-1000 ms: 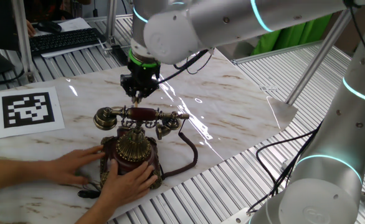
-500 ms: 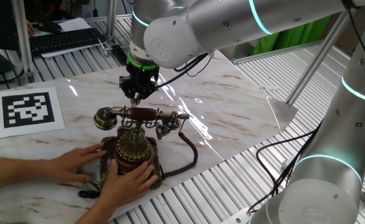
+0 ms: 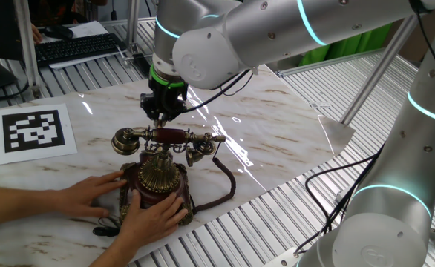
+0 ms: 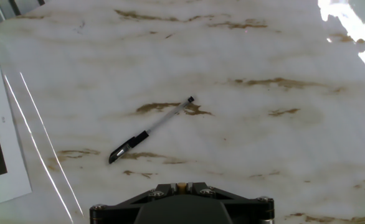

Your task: Dial a number on an old rotary phone

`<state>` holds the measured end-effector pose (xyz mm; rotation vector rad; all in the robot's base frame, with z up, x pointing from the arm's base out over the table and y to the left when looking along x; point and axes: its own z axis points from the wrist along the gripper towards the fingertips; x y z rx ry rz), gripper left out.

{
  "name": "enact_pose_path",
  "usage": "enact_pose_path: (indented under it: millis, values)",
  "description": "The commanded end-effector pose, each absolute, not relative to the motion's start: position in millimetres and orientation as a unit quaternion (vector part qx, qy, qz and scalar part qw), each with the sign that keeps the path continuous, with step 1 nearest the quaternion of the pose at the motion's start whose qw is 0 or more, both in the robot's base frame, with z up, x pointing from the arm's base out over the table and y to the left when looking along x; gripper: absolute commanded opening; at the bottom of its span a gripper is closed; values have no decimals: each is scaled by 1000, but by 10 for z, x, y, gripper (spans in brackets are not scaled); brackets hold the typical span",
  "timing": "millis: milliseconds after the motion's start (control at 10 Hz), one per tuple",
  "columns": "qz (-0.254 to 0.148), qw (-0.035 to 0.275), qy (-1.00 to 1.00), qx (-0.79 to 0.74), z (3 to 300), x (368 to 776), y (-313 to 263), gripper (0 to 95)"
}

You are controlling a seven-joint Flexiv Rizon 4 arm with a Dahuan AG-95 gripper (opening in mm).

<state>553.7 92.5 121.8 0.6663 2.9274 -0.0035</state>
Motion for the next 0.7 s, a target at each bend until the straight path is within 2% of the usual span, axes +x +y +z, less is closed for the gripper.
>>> enact_pose_path:
  millis: [100, 700]
  values:
    - [-2, 71, 972, 222, 1211, 5539, 924, 0]
    - [-5, 81, 972, 221, 1181, 5546, 937, 0]
